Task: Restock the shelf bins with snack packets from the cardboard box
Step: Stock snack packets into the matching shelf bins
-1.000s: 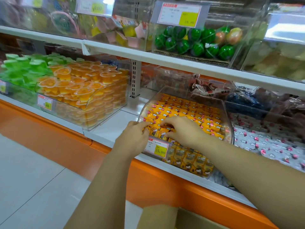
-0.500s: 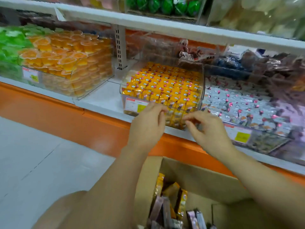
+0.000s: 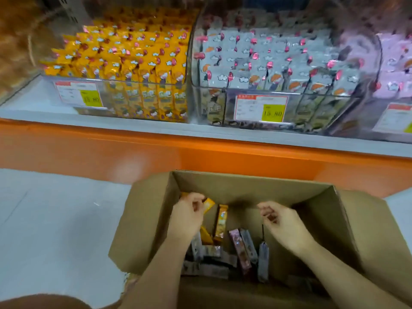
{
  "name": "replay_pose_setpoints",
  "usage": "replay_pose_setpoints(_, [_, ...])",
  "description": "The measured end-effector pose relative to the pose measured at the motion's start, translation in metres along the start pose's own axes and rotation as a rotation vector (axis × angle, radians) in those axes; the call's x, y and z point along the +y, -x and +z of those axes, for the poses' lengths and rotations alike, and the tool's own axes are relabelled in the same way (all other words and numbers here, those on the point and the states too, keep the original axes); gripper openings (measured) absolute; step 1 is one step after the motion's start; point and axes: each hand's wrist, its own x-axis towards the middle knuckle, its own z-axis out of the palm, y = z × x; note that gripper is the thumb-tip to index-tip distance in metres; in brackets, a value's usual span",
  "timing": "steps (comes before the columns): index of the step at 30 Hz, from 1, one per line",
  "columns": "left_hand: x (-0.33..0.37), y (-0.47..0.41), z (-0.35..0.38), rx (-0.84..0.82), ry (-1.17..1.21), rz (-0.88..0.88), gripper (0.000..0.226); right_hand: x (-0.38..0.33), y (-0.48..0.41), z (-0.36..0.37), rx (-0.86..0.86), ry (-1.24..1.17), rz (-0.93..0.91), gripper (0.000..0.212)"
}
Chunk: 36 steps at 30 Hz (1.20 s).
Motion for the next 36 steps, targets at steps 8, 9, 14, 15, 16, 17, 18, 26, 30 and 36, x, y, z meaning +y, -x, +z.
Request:
replay_pose_setpoints(8, [-0.055,-0.018,0.048,-0.22,-0.093,-0.377,0.043,0.065,-0.027,0.062,-0.415,0.04,0.381,0.054])
replay_pose_setpoints(9, [-0.063,-0.021,0.053,-0.217,-0.104,-0.393,0.047,0.071,-0.03,0.069,-0.455,0.036,0.418,0.06])
replay_pose_setpoints(14, [-0.071,-0.028,0.06,-0.224,-0.185,-0.426,0.057,0.098,-0.042,0.091,-0.469,-0.063,0.496,0.076])
replay_pose_setpoints(15, [-0.07,-0.028,0.061,-0.221,-0.157,-0.405,0.061,0.096,-0.044,0.09,-0.454,-0.072,0.488,0.074])
replay_pose_setpoints(16, [-0.068,-0.027,0.062,-0.237,-0.139,-0.389,0.062,0.095,-0.046,0.09,-0.447,-0.08,0.471,0.071])
replay_pose_setpoints(17, [-0.066,-0.026,0.064,-0.264,-0.143,-0.372,0.06,0.094,-0.047,0.09,-0.46,-0.065,0.457,0.069])
replay_pose_setpoints(18, [-0.066,-0.027,0.067,-0.292,-0.163,-0.371,0.06,0.094,-0.048,0.091,-0.473,-0.061,0.436,0.069])
replay_pose_setpoints(26, [-0.077,-0.019,0.076,-0.496,-0.274,-0.391,0.054,0.091,-0.044,0.098,-0.498,-0.016,0.434,0.062])
replay_pose_setpoints(30, [-0.069,-0.019,0.083,-0.375,-0.378,-0.261,0.052,0.089,-0.045,0.097,-0.345,-0.11,0.365,0.057])
replay_pose_setpoints(36, [-0.041,-0.026,0.101,-0.42,-0.403,-0.022,0.039,0.084,-0.054,0.1,-0.426,-0.163,0.317,0.079])
